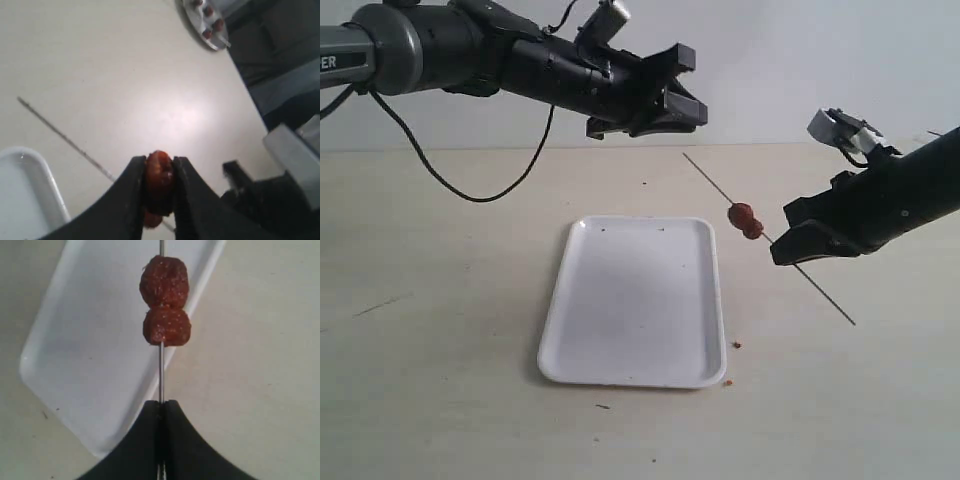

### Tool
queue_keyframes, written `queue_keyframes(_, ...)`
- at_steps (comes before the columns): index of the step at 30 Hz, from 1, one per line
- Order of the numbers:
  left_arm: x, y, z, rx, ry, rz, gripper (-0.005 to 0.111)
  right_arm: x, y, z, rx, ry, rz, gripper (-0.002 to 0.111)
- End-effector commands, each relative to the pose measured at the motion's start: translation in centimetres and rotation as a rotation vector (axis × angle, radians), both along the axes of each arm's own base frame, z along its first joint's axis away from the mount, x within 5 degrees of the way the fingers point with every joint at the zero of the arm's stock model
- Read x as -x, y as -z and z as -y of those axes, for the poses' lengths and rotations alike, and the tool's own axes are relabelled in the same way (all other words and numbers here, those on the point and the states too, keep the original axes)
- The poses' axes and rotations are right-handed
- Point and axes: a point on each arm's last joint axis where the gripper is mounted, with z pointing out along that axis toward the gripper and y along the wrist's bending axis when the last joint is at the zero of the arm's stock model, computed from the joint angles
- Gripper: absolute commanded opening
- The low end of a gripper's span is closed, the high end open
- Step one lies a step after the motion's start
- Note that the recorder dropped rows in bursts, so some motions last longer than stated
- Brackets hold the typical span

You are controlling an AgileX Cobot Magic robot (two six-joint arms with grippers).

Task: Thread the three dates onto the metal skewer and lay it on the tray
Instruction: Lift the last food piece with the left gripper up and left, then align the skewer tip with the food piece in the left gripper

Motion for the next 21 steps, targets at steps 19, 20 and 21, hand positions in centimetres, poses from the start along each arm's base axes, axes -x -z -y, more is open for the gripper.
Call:
queue_keyframes(19, -4.8, 0.8, -5.3, 0.190, -0.370, -0.211, 0.020, 0.4, -1.2, -1.6, -0.193, -0.152, 0.123, 0.000)
queue_keyframes(20, -4.8, 0.9, -5.3, 0.192, -0.374, -0.215, 0.020, 0.4, -1.2, -1.6, -0.192, -0.153, 0.124, 0.000)
queue_keyframes(21, -4.9, 1.2, -5.3, 0.191, -0.375, -0.221, 0.020, 0.4, -1.2, -1.6, -0.191, -0.155, 0.126, 0.000)
